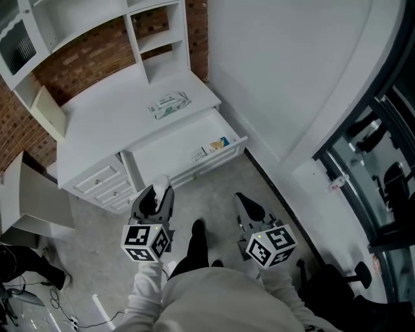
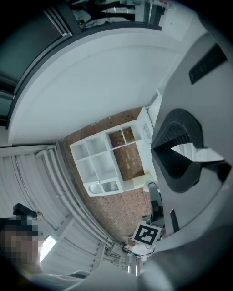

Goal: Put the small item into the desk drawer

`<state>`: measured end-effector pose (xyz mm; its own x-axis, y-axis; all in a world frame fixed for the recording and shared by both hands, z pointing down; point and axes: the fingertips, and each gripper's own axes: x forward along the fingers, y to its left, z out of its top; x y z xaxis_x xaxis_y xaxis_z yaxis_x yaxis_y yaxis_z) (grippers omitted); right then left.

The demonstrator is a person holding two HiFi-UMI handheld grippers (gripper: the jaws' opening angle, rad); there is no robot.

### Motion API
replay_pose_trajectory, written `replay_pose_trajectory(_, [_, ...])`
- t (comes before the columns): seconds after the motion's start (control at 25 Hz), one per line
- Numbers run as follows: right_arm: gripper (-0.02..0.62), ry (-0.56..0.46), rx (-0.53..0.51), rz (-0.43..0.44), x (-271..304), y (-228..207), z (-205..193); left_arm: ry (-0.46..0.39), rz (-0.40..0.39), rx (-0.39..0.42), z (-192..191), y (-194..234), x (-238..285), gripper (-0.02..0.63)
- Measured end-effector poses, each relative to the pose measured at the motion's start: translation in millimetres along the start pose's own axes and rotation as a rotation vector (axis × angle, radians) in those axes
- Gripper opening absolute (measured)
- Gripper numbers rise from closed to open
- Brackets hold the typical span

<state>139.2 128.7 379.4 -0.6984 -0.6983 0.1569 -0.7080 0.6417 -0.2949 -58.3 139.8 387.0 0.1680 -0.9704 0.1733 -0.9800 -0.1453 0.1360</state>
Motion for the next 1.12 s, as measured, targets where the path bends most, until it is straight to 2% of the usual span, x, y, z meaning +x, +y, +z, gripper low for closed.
replay_pose_trajectory(0.72, [0.028,-0.002,-0.018,-0.035,172.0,-41.6,50.8,-0.001,-0.052,0.023,42.2,96.7,146.3,0.176])
replay_pose_trajectory(1.12, [0.028,-0.001,-0.027,-0.079,219.0,-51.0,61.6,0.005,-0.097,0.014,47.6,126.8,191.4,0.176])
